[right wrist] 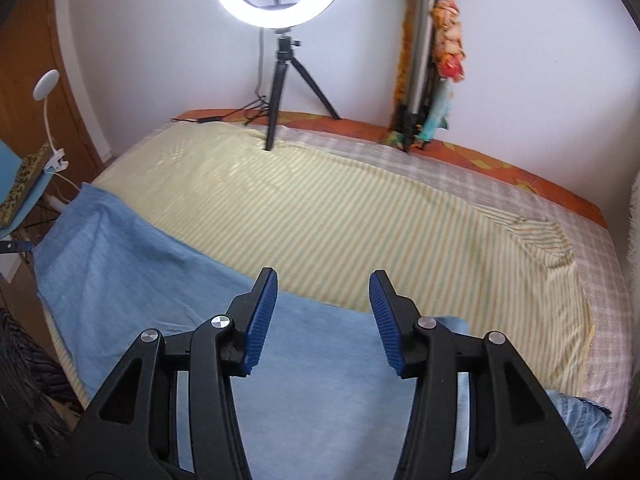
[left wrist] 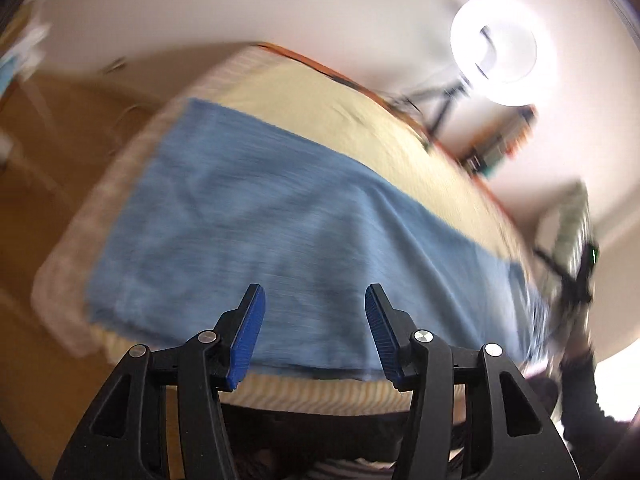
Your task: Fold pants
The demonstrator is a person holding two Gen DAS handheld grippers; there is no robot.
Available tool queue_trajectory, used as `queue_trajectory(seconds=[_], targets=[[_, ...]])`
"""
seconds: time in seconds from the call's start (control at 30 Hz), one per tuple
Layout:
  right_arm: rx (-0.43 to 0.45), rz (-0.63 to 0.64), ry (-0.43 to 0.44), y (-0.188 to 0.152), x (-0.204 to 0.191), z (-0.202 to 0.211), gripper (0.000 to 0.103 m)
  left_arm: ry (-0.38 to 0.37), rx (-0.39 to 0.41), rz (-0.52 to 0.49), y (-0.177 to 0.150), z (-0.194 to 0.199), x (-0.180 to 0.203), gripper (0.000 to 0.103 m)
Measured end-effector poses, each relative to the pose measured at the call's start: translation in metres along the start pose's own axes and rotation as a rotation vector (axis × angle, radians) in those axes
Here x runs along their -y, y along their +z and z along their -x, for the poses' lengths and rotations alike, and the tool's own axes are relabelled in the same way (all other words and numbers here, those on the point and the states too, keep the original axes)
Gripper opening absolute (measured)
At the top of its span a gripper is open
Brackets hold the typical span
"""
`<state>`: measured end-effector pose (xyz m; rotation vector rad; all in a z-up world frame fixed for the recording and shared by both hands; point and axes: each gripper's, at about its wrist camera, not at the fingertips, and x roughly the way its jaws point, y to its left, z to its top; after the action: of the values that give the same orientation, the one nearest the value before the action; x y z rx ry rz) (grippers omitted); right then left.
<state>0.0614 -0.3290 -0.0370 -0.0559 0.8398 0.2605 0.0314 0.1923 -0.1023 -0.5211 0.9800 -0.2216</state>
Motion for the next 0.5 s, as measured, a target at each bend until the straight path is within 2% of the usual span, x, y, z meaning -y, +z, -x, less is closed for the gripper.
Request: queue_trajectory(seconds=[0.07, 0.17, 0.27, 0.33, 0.5], targets=[[0.010, 0.017, 0.054, 0.001, -0.024, 0.002, 0.050, 0.018, 0.032, 0.099, 0.005, 0.009, -0.029, 0.051], [0.022, 0.041, 0.135, -0.001, -0.061, 0.002, 0.050, 0.053, 0.033, 0.252, 0.002, 0.012, -0.070, 0.051], [0.033, 0.058, 0.189, -0.010, -0.088, 0.000, 0.050, 0.020, 0.035, 0.422, -0.009, 0.010, -0.105, 0.051], [0.027, 0.059, 0.218, -0.016, -0.100, -0.006, 0.050, 0.017, 0.044, 0.464, -0.014, 0.009, -0.114, 0.051], [-0.019, 0.067, 0.228, -0.025, -0.110, -0.023, 0.050, 0.020, 0.048, 0.497, -0.017, 0.001, -0.121, 0.051]])
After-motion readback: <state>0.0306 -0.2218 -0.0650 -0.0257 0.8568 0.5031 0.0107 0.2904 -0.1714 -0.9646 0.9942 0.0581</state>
